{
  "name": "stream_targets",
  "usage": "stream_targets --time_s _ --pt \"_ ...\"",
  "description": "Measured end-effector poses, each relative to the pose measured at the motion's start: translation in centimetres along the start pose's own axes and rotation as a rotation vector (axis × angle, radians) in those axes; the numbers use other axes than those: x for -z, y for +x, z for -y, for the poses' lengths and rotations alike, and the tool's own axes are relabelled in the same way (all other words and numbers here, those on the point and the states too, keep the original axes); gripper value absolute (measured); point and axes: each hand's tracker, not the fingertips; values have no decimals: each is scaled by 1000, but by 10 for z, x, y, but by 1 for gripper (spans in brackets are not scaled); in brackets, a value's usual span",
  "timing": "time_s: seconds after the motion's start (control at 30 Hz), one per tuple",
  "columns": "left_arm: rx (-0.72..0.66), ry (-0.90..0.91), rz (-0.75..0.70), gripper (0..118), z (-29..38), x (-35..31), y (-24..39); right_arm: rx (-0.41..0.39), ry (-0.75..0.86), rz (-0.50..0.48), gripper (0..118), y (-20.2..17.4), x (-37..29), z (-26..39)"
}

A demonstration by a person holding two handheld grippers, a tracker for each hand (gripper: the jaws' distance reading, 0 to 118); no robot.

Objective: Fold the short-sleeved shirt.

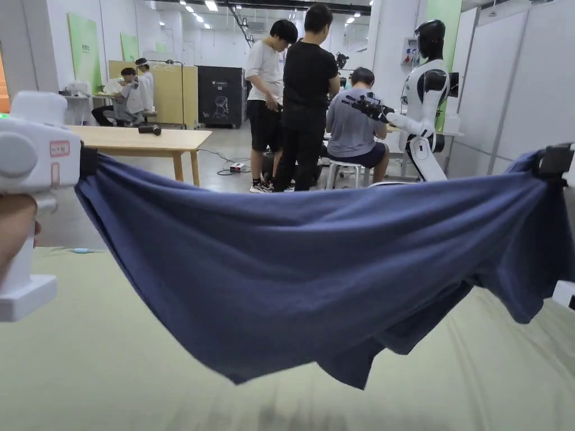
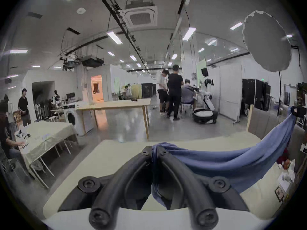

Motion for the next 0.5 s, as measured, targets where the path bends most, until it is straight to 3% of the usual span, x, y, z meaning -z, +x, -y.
stream_targets --time_s 0.17,0.37,0.5 --pt "16 12 -13 1 -4 22 8 -35 -11 13 10 -9 24 5" --pt "-11 -64 -27 2 81 66 18 -38 -138 54 10 -12 71 93" --pt "-46 -113 -13 1 127 65 20 14 -163 53 10 -4 70 141"
